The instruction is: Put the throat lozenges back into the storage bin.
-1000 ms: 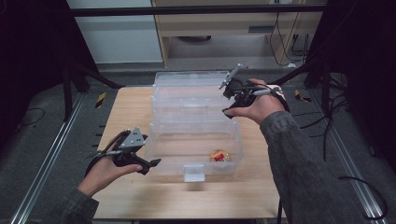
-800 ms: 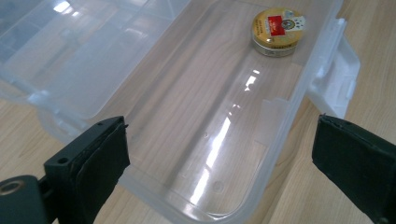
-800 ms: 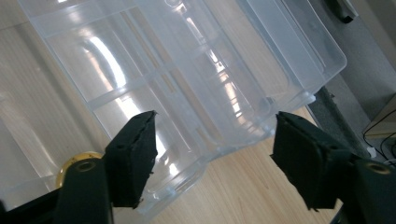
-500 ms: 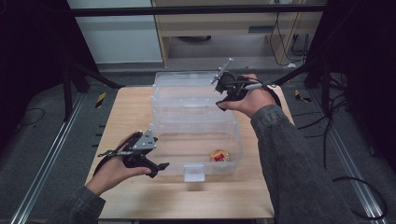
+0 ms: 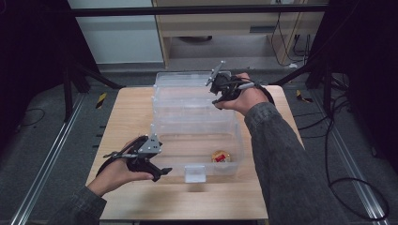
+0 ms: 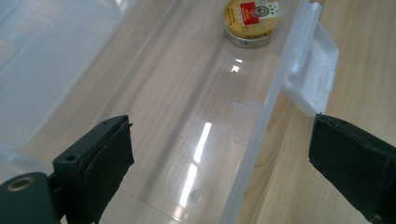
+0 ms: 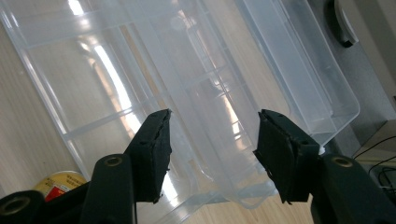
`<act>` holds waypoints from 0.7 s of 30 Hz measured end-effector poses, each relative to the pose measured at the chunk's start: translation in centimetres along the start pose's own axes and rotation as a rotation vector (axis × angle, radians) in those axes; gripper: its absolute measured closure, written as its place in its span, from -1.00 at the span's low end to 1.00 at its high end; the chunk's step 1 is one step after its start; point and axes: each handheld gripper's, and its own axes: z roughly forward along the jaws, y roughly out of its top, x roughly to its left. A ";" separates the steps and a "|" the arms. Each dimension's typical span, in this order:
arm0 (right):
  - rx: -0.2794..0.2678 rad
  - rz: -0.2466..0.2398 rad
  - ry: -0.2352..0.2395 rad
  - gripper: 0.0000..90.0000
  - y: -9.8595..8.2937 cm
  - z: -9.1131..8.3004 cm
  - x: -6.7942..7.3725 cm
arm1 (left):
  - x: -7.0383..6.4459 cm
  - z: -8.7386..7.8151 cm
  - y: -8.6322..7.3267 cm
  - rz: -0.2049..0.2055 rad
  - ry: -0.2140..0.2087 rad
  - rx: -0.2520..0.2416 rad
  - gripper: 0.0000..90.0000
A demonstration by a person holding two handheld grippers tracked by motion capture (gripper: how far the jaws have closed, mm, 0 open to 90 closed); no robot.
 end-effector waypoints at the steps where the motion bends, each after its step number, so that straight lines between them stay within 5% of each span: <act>1: 0.010 -0.003 0.001 0.00 0.0 0.2 0.0 | -0.1 0.1 0.1 0.003 -0.007 0.005 -0.82; 21: 0.086 -0.071 0.035 0.16 -0.4 2.5 0.3 | -0.3 1.7 0.7 0.046 -0.068 0.085 -0.52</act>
